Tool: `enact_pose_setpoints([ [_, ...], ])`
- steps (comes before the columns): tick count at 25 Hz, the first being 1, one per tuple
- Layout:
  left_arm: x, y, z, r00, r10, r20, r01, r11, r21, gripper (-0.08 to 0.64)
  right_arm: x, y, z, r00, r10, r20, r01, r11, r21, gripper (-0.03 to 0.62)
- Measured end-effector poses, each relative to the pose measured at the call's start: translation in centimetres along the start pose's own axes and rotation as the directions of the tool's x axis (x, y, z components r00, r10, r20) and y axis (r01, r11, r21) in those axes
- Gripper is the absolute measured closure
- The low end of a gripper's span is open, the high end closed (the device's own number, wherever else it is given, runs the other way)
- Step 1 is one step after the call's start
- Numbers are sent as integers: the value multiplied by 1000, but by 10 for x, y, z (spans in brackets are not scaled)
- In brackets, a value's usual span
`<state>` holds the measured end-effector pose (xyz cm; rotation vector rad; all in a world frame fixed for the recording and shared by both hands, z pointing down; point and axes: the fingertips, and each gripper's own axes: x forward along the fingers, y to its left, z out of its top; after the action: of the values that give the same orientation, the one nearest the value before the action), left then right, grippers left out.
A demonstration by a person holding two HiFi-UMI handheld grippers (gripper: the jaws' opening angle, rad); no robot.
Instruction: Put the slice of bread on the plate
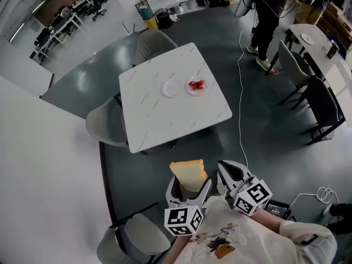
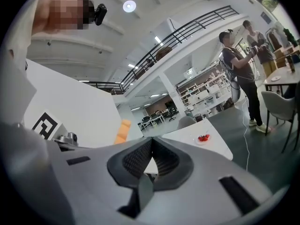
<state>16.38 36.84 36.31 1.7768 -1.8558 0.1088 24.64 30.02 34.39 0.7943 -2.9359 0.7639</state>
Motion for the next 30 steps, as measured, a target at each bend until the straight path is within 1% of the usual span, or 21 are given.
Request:
enact_pose_setpoints([
  [5,35,1,17,999,38,29,-37,999,-15,54,25,-34,11,999,32,-11,-32,999,-4,588],
  [9,50,2,17,998,60,8,-59,998,-31,54,32,-52,12,999,30,-26,-30,999,17,588],
  [13,60,3,19,998,67,-13,-67,997,-37,54,38,-65,10,999,19,-44,-17,999,42,588],
  [17,78,12,25,998,63,-24,-64,997,-45,54,54,-75,12,999,16,-48,-14,999,48,588],
  [21,99,28,38,998,48,-29,-49,998,-45,54,79,-83,17,998,0,-55,2,999,46,588],
  [27,137,63,74,1000,13,-23,-14,999,-39,54,133,-91,33,999,-32,-44,34,999,33,588],
  [30,155,83,98,1000,-14,-21,13,1000,-20,54,161,-91,44,998,-53,-35,54,998,31,588],
])
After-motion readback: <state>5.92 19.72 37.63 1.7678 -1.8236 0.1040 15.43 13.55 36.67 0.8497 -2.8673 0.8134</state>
